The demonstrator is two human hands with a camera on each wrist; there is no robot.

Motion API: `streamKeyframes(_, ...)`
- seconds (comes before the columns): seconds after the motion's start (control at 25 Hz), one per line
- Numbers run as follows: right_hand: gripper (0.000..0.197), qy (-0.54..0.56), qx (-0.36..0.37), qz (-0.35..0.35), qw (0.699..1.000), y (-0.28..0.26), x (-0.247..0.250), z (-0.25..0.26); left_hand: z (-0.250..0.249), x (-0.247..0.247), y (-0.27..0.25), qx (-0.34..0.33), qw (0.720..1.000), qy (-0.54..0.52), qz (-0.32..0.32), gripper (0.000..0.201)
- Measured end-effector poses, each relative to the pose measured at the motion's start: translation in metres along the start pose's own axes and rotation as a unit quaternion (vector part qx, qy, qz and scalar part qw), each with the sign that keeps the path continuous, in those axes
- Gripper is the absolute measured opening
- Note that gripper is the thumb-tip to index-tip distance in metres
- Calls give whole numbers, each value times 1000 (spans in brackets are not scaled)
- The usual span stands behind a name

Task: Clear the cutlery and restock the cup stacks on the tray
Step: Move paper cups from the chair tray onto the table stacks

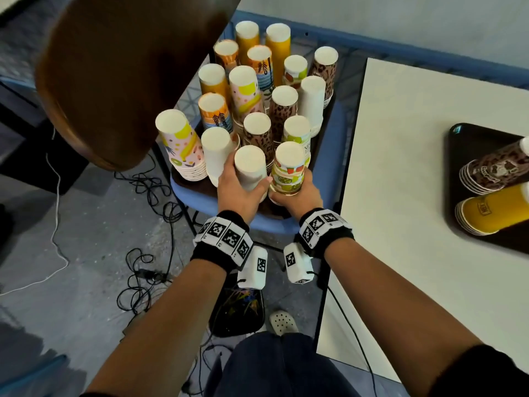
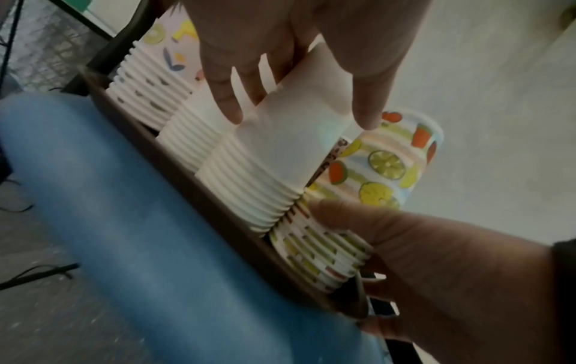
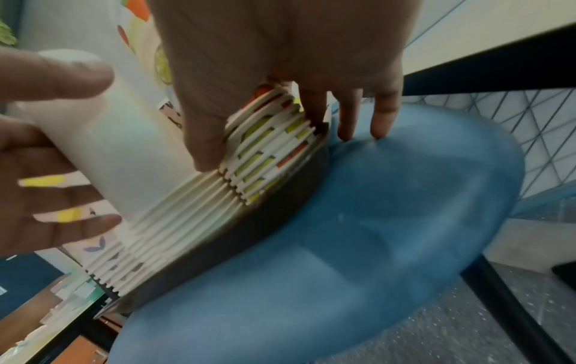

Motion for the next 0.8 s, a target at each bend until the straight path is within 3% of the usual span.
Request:
streamKeyframes(0.12, 96, 13, 20, -12, 1000, 0, 0, -2, 14, -6, -3, 32, 999, -28, 8, 81)
streamKeyframes(0.4, 86, 50, 92, -42, 994, -7, 7, 0, 34, -9, -9, 29, 998, -48, -39, 81)
streamKeyframes(0.6, 87, 69, 105, -63, 990, -14, 15, -2, 30, -20, -9, -2, 998, -58, 16, 77)
streamKeyframes(0.8, 89, 73, 81, -56, 992, -8, 16, -10, 29, -26, 0, 18, 998, -31, 56, 86)
Point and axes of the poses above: each hand's wrist, its own y-axis towards the middle knuckle, its own x-axis out of the back of the hand, z = x × y, the point moved 5 cm from there along y, towards the middle knuckle, and after that the axes turned 6 degrees about z, right-handed, at the moved point
